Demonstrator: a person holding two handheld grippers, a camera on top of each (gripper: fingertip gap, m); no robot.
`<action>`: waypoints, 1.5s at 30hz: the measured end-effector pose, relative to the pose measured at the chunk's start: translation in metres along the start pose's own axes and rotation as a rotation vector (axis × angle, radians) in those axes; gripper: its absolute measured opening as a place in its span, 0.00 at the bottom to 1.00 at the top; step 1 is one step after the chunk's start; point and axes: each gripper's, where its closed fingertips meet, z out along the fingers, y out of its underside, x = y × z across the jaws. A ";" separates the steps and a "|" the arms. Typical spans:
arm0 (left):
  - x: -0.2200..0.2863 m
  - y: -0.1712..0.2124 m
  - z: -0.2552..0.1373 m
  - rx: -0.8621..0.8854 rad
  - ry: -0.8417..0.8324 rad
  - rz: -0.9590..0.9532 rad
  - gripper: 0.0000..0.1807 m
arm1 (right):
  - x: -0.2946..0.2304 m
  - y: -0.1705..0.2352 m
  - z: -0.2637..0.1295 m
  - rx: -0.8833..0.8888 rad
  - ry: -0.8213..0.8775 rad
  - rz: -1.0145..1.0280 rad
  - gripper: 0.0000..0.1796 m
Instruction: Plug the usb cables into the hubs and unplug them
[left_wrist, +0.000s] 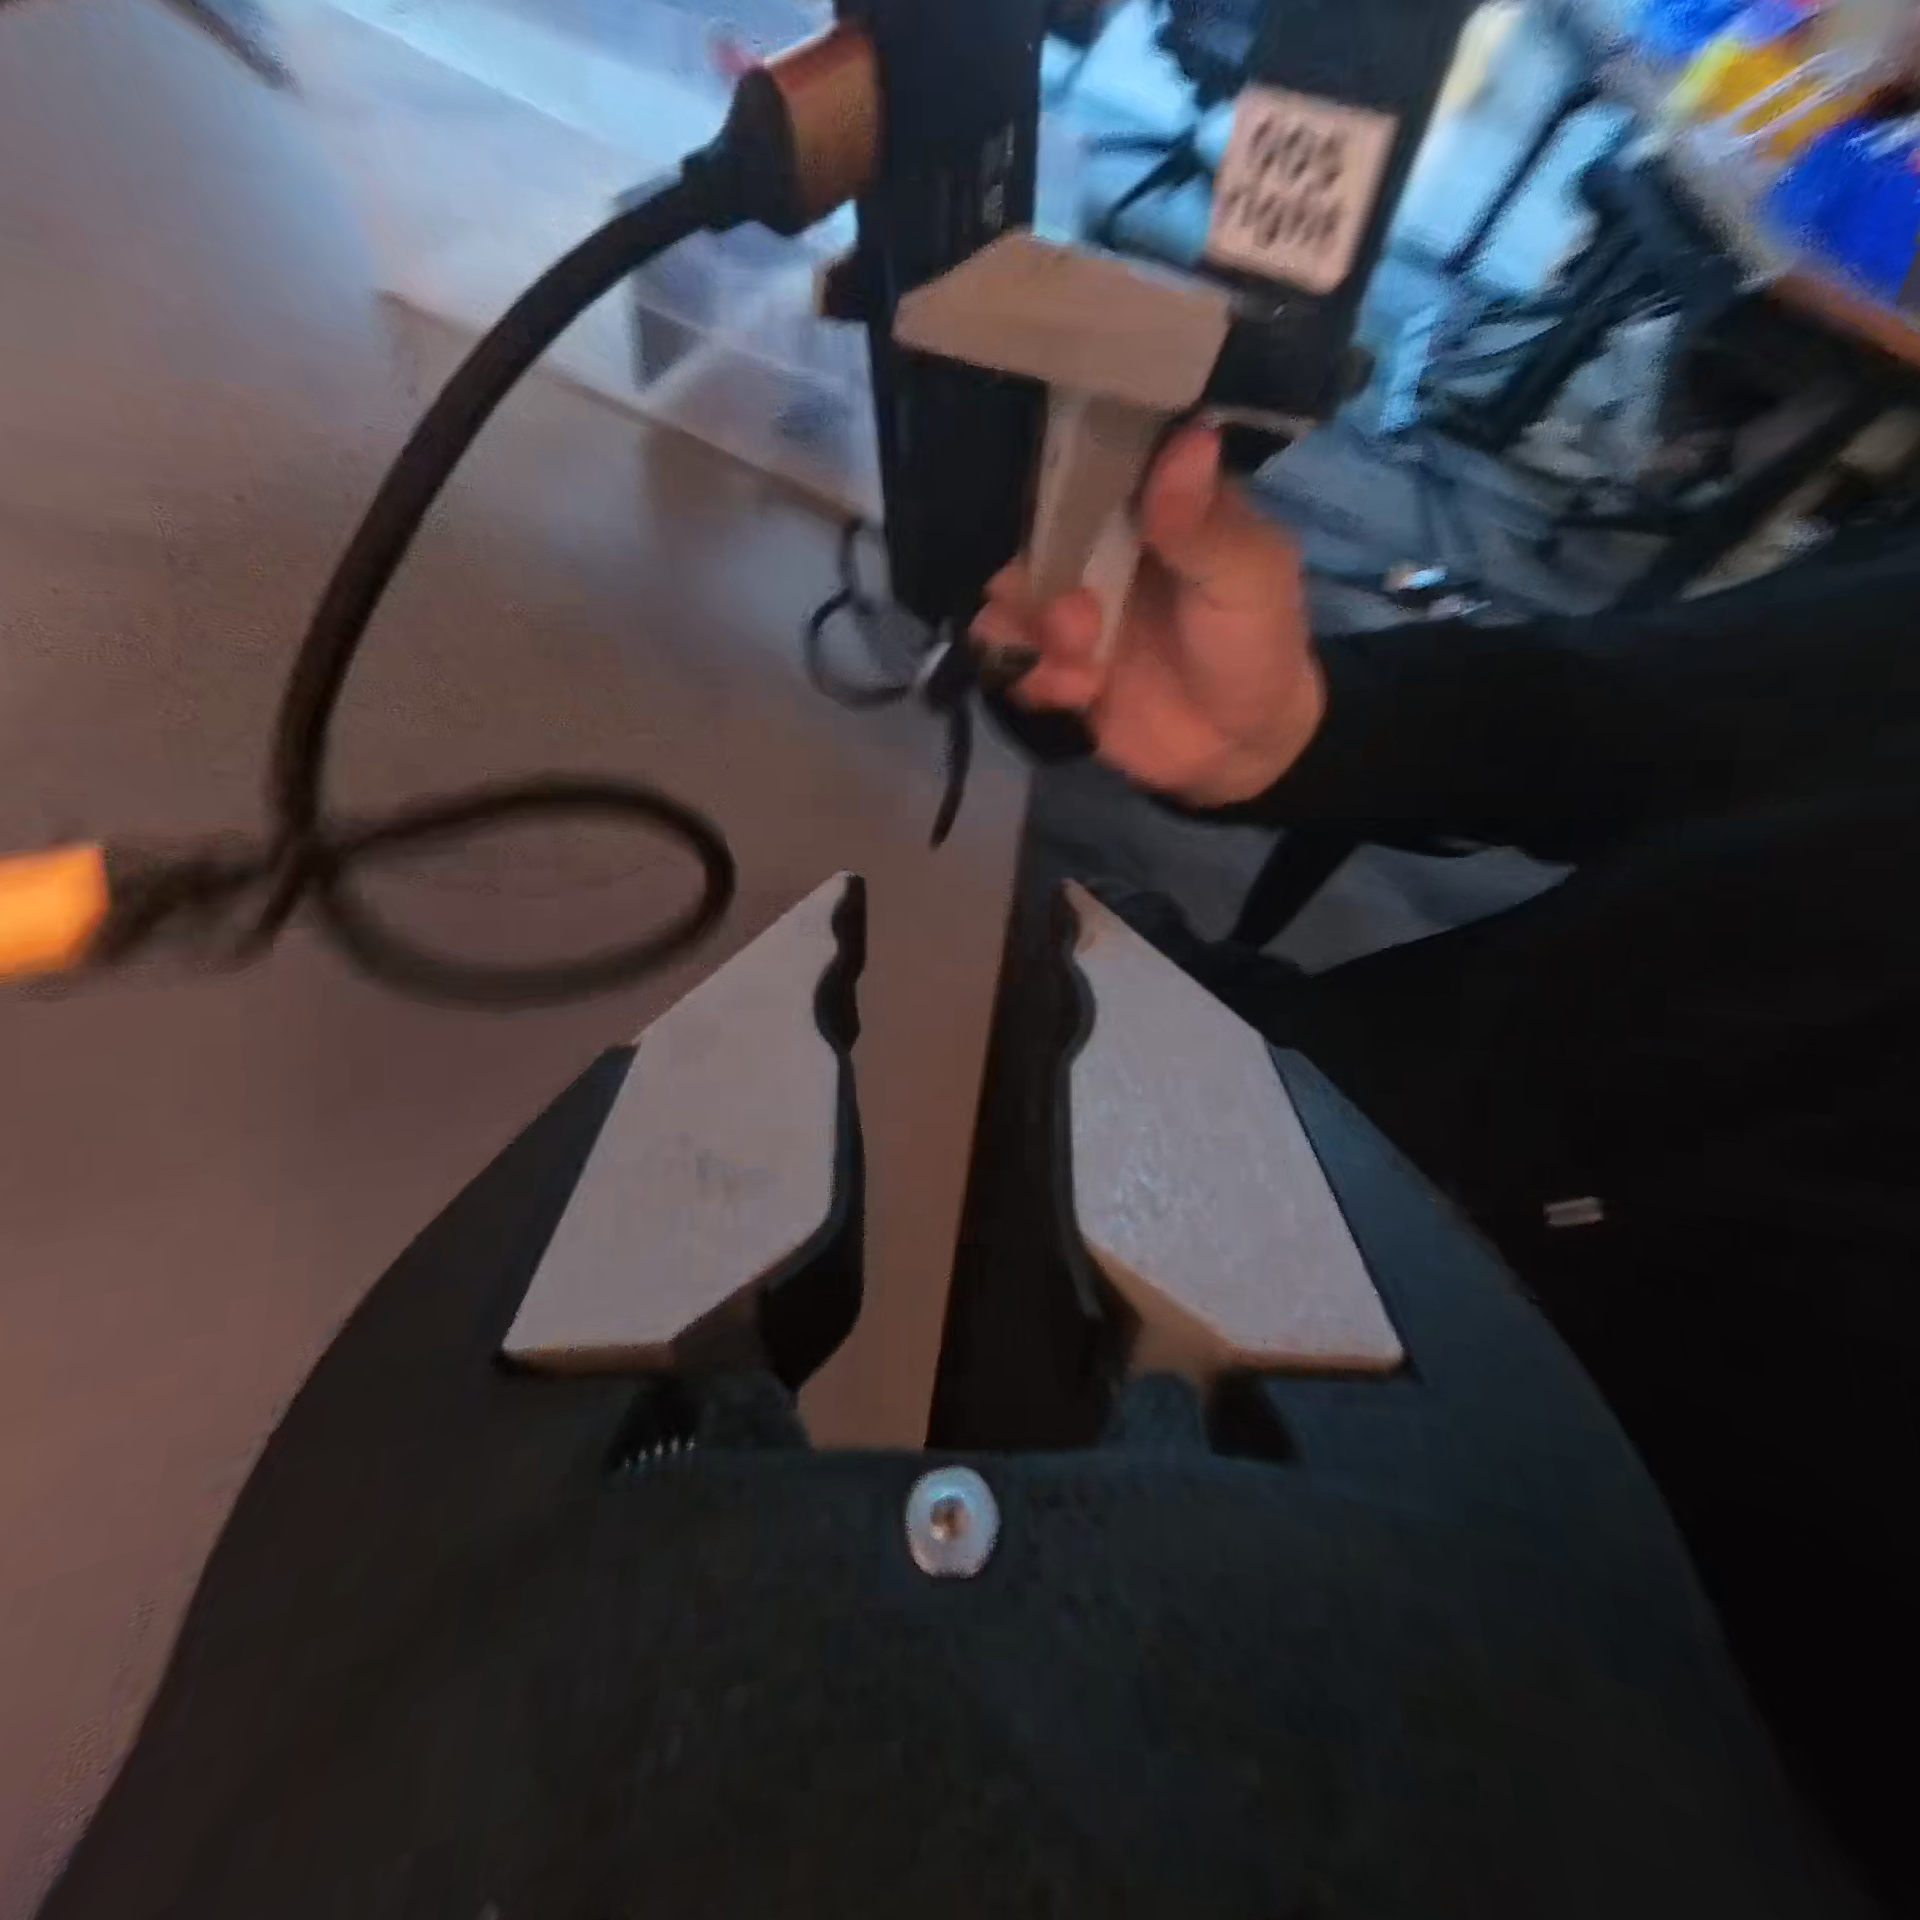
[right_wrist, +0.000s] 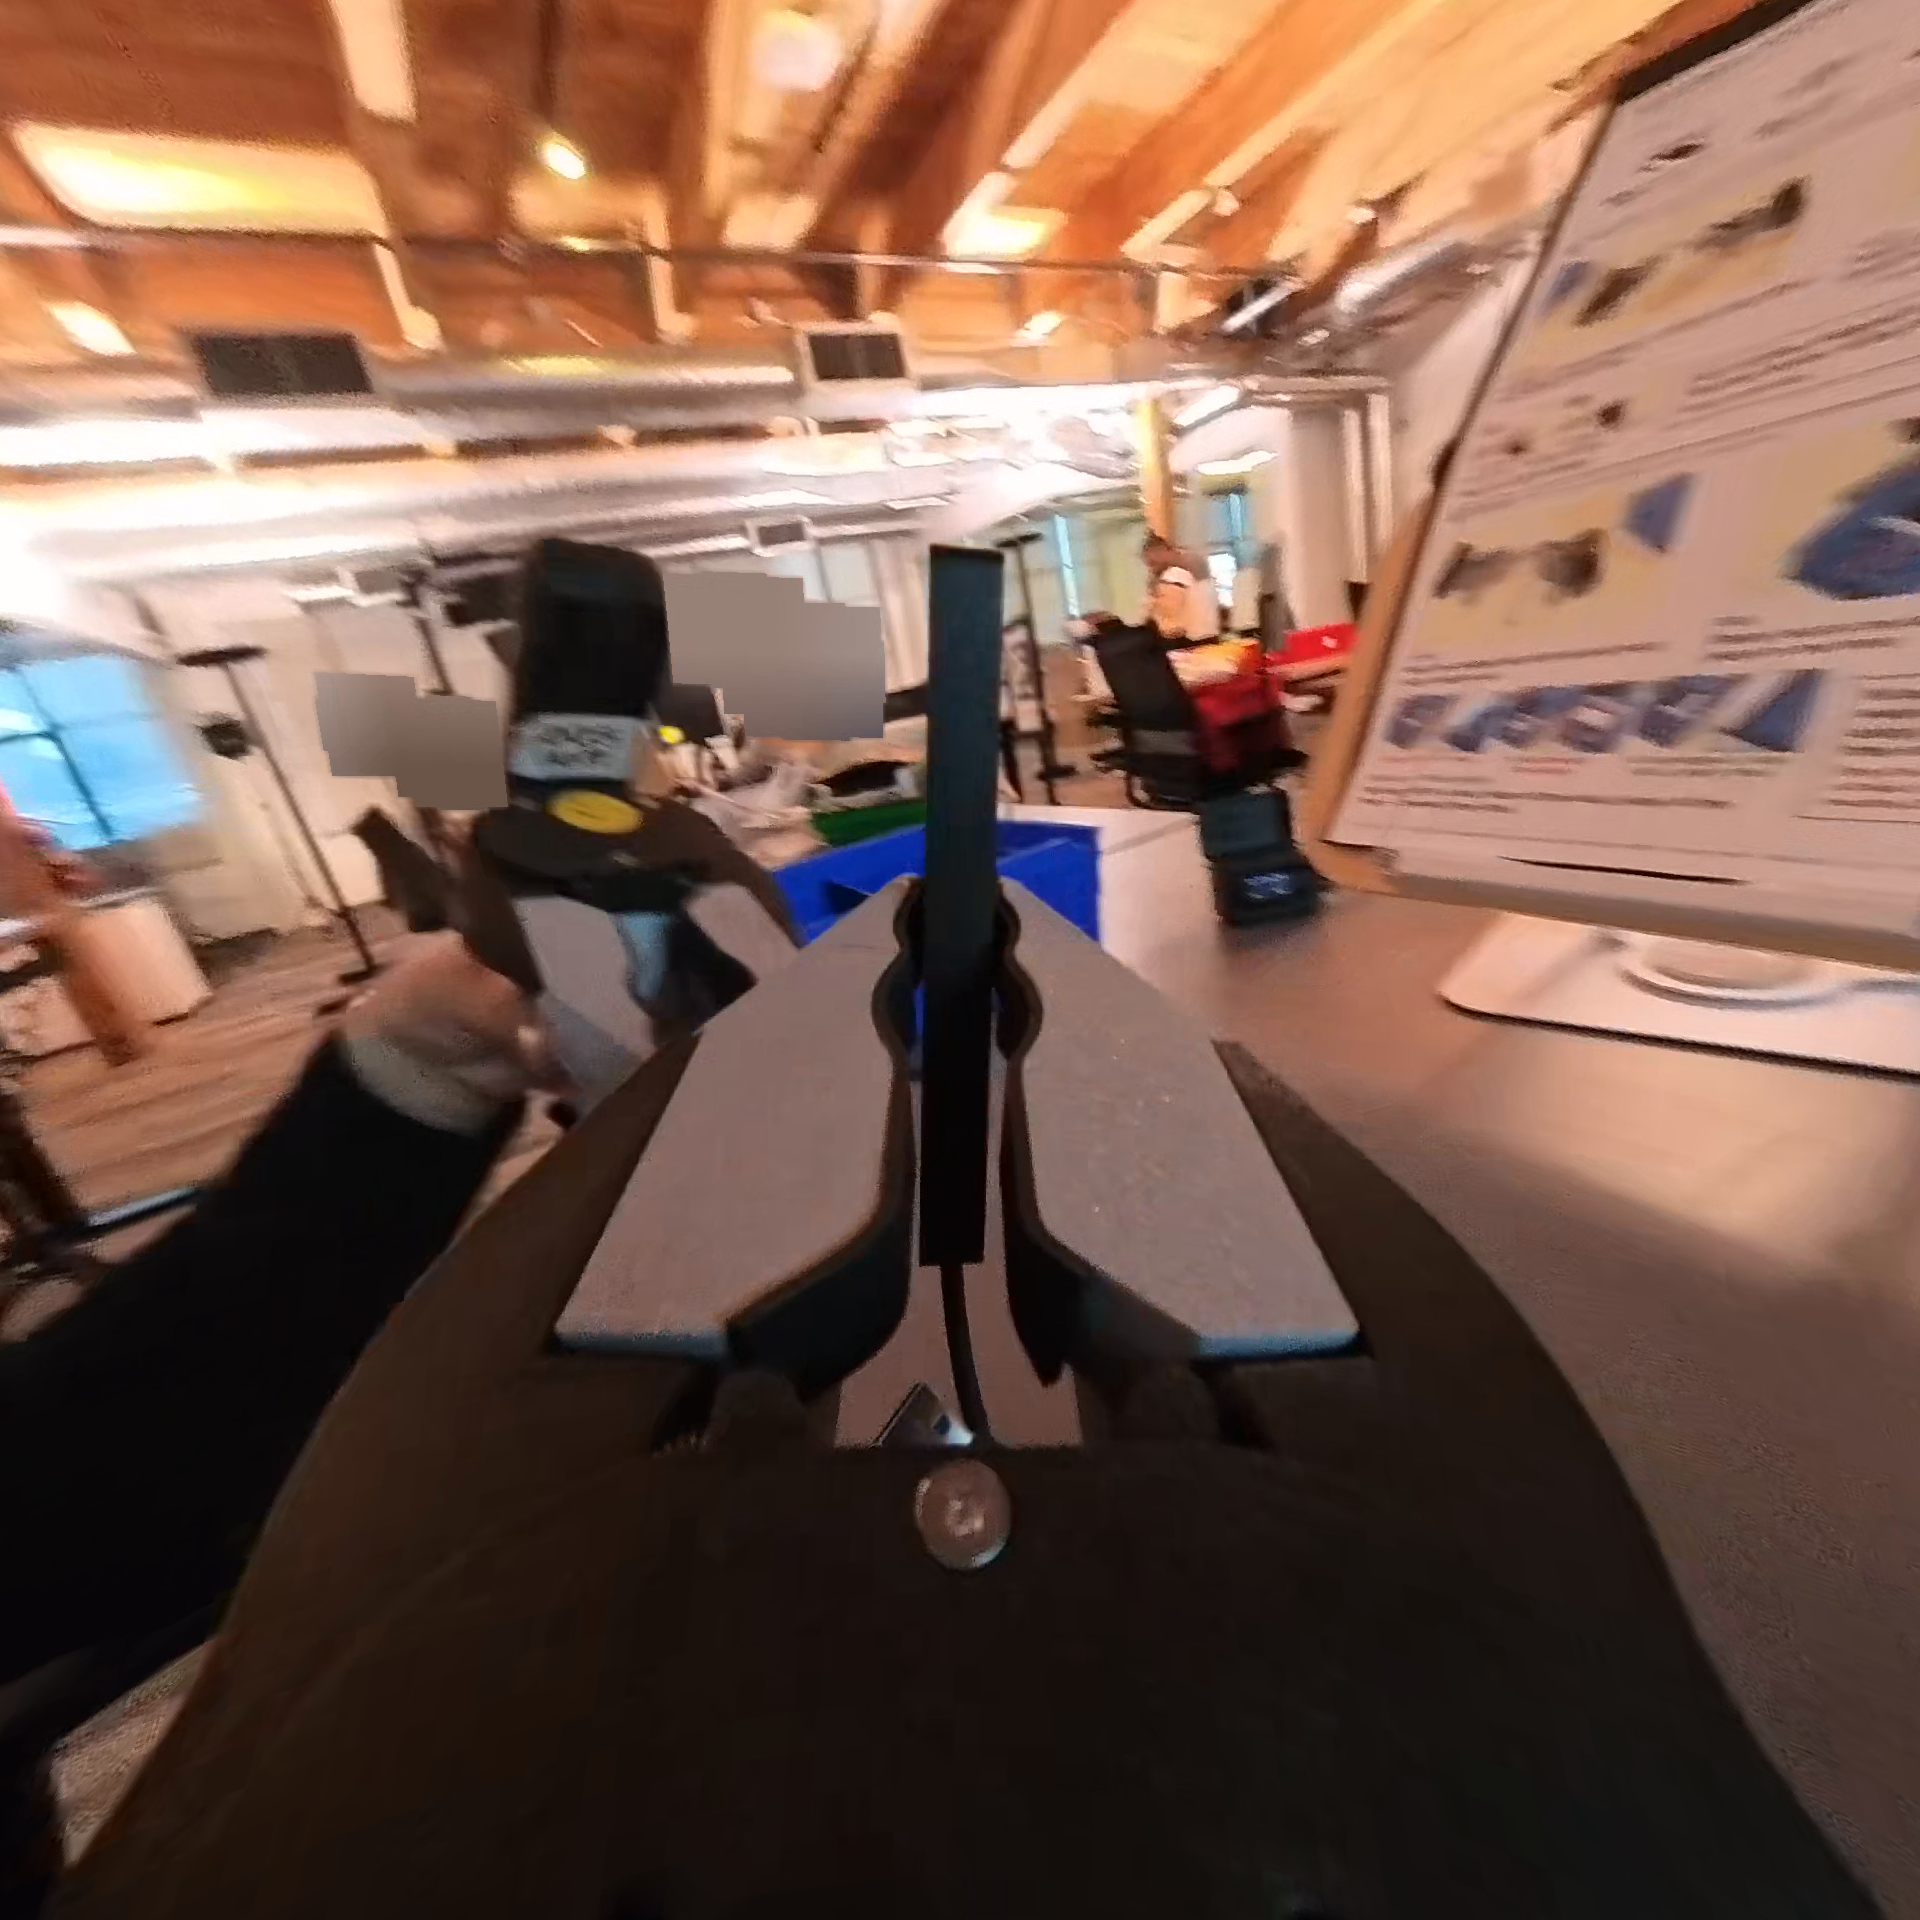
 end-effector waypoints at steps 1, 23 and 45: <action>0.006 -0.007 0.010 0.041 0.069 -0.017 0.18 | -0.006 -0.001 0.001 0.013 -0.014 -0.004 0.04; 0.035 -0.034 0.015 0.209 0.200 0.153 0.05 | -0.061 -0.008 0.000 0.058 -0.264 -0.032 0.06; 0.001 -0.017 0.025 0.150 0.143 -0.053 0.05 | -0.028 0.010 0.000 -0.049 -0.343 0.204 0.04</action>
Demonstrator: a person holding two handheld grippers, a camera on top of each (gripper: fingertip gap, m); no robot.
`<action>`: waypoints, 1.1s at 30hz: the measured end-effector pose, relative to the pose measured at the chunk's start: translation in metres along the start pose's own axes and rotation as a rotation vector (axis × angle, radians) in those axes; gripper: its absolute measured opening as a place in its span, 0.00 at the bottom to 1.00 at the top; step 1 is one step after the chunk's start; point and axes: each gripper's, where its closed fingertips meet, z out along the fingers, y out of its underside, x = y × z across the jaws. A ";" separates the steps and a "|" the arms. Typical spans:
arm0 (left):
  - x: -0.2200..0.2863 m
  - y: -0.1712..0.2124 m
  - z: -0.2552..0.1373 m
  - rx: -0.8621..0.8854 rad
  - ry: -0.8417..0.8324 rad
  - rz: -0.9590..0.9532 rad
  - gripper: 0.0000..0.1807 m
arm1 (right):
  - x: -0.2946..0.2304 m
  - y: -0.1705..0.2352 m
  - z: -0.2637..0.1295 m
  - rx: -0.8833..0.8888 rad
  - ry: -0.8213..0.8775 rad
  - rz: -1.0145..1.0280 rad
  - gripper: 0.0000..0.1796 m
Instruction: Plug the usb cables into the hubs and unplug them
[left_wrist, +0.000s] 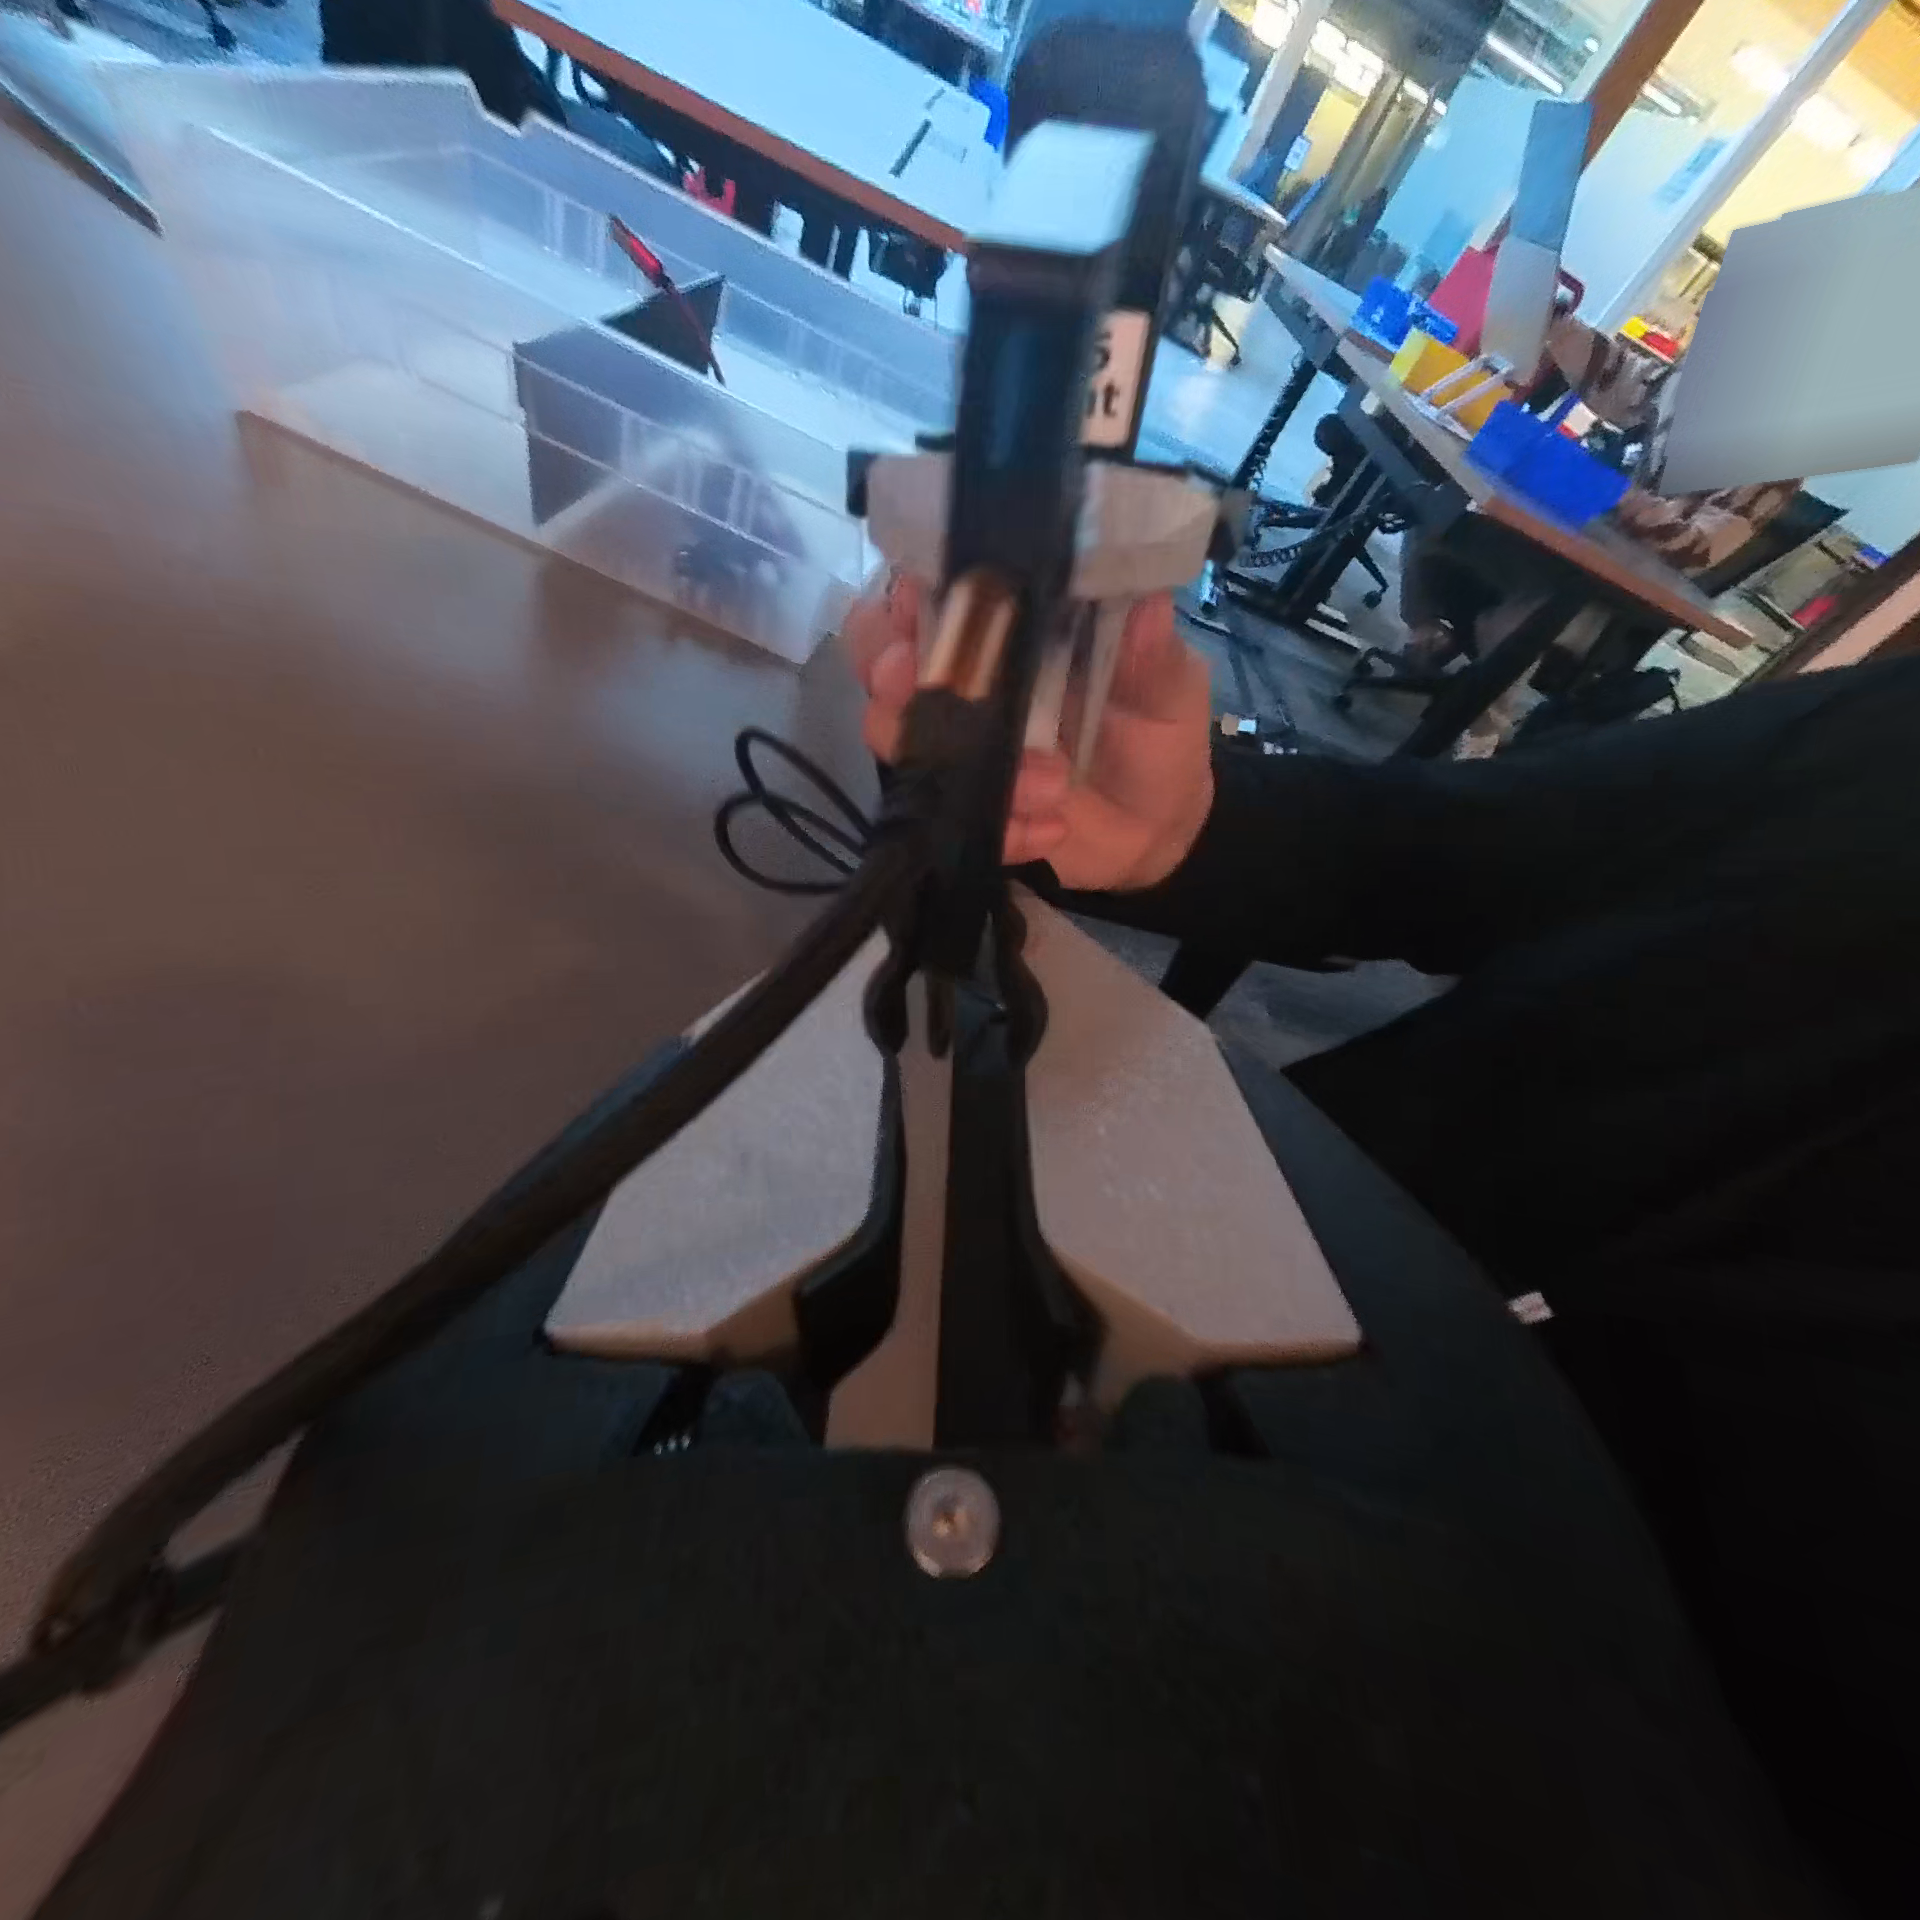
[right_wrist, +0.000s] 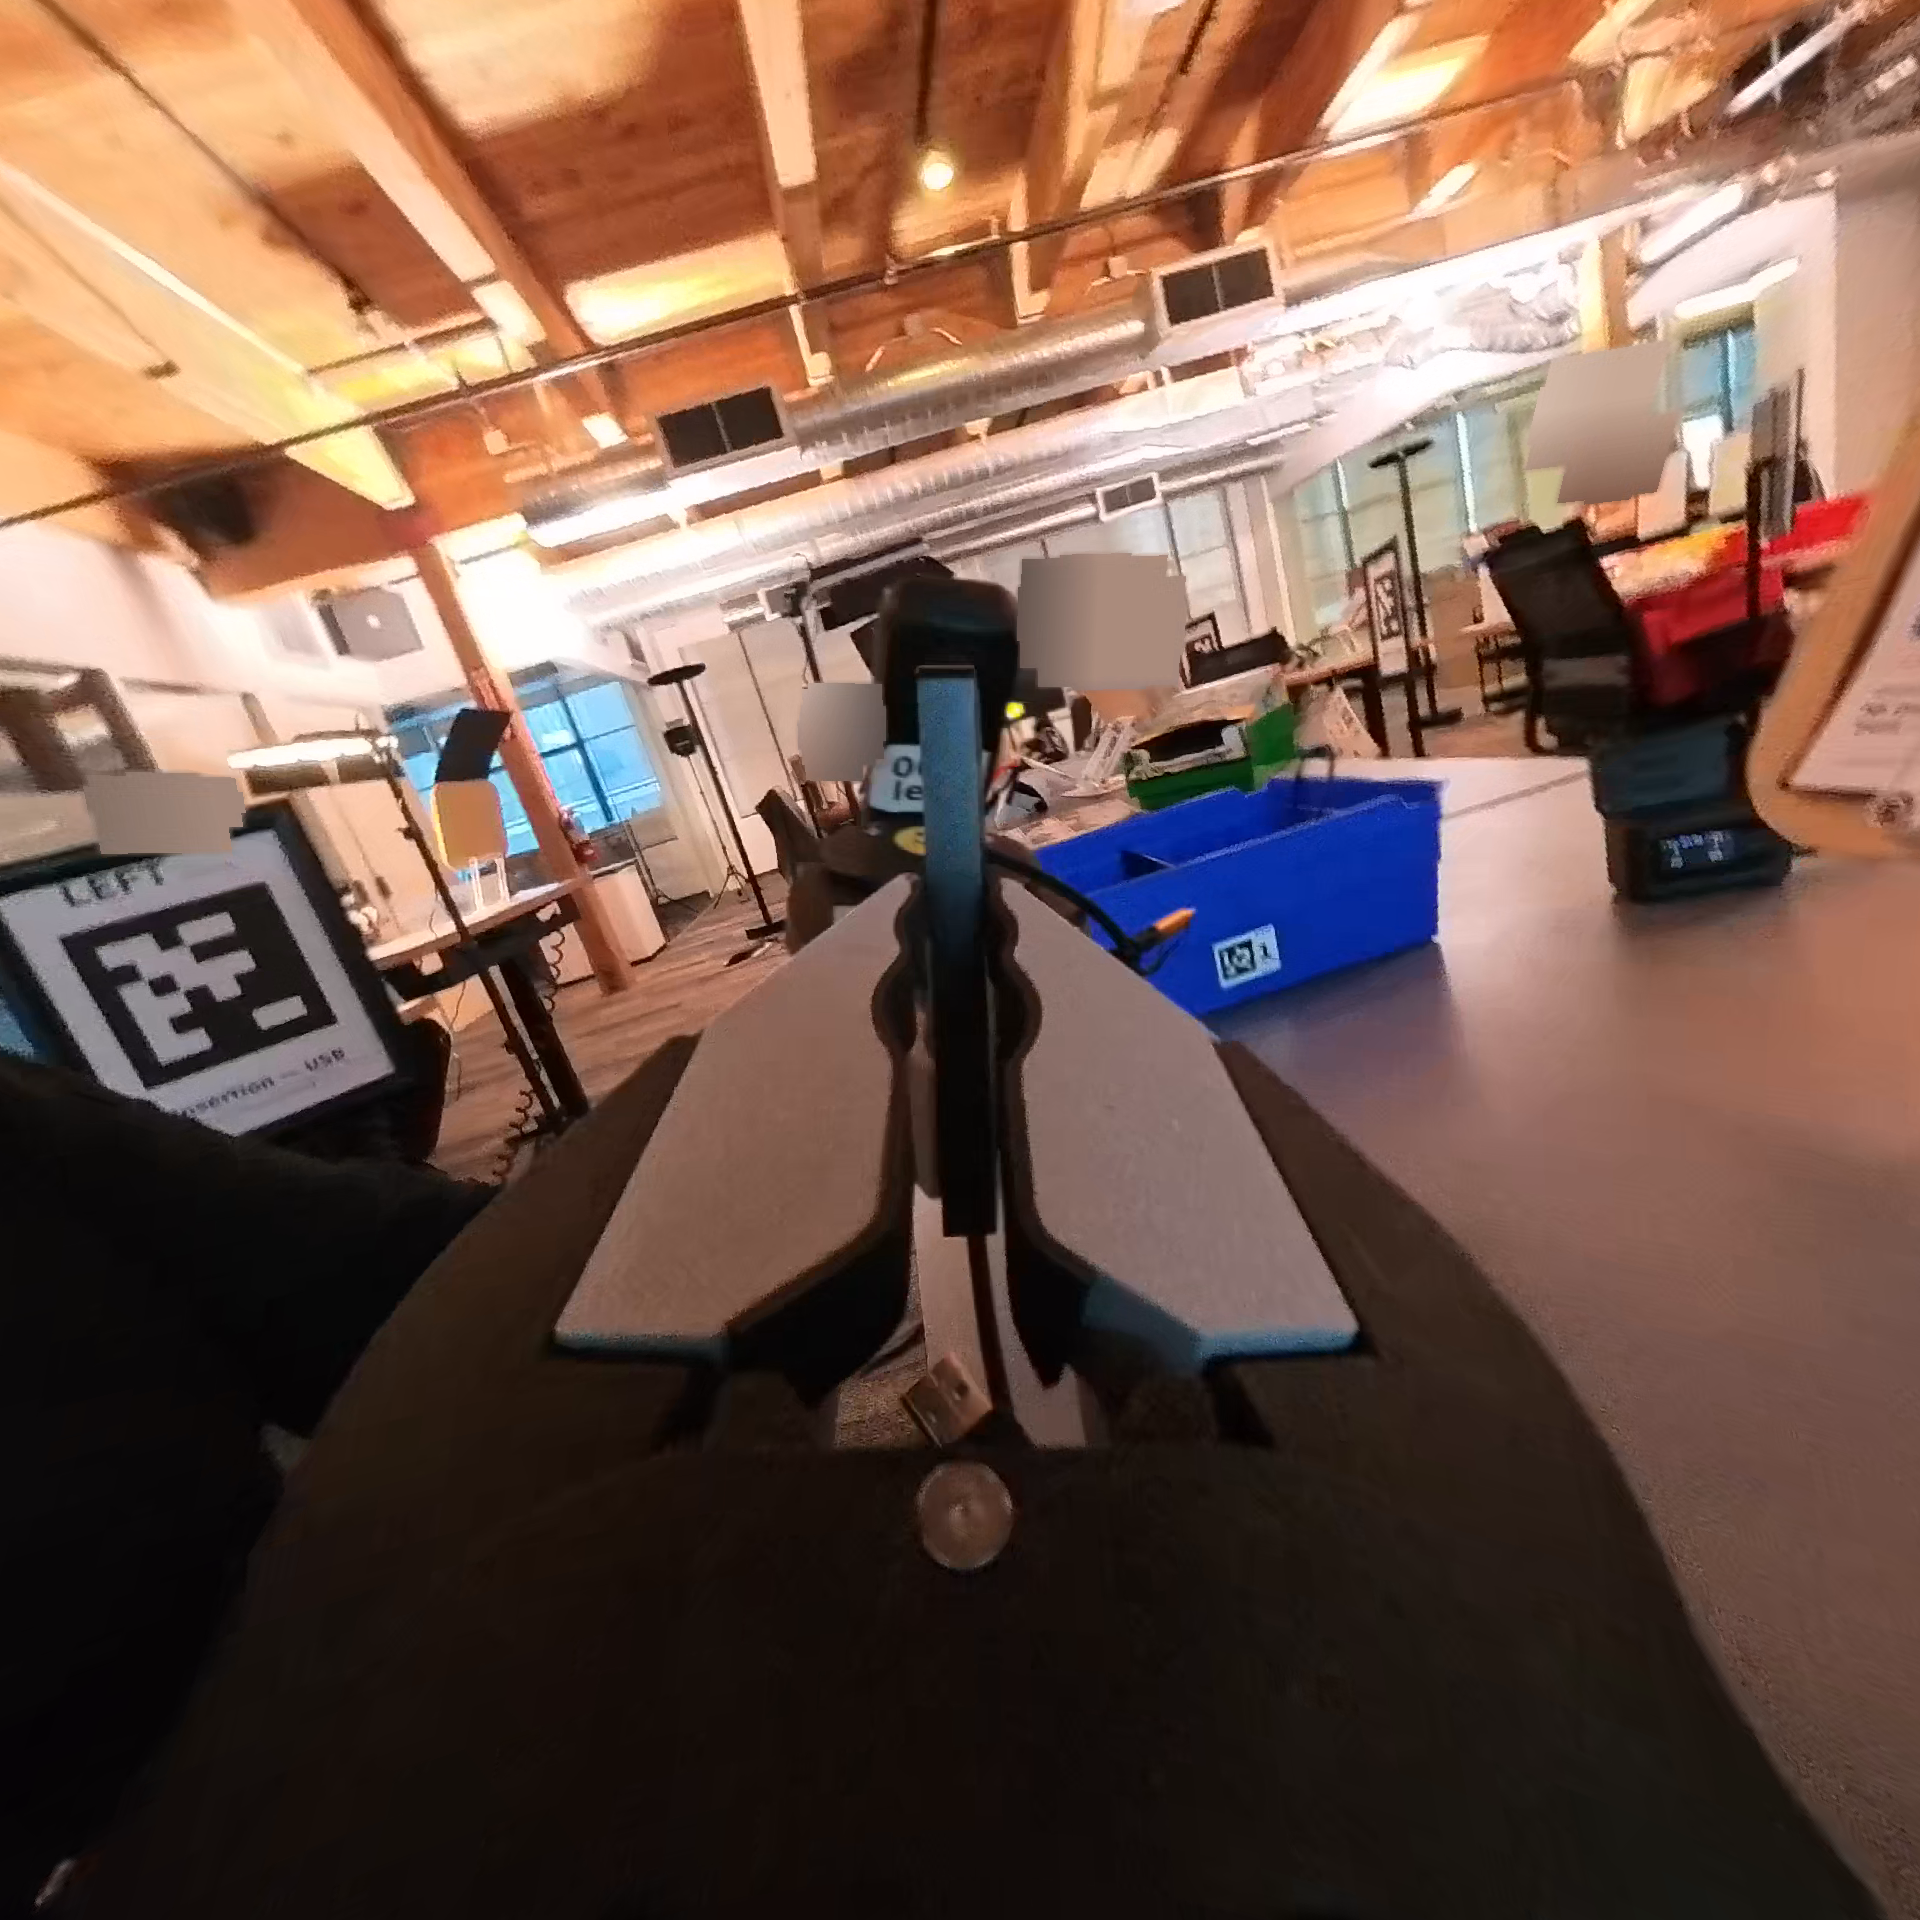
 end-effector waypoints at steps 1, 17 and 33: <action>-0.002 -0.005 -0.001 0.032 -0.011 0.004 0.06 | 0.004 0.001 -0.001 0.000 0.008 0.022 0.04; -0.014 -0.016 -0.010 0.138 -0.032 -0.053 0.04 | 0.040 -0.084 -0.071 0.486 0.067 0.326 0.15; -0.059 -0.013 -0.018 0.153 -0.334 0.041 0.04 | 0.014 -0.159 -0.130 0.682 0.246 -0.040 0.16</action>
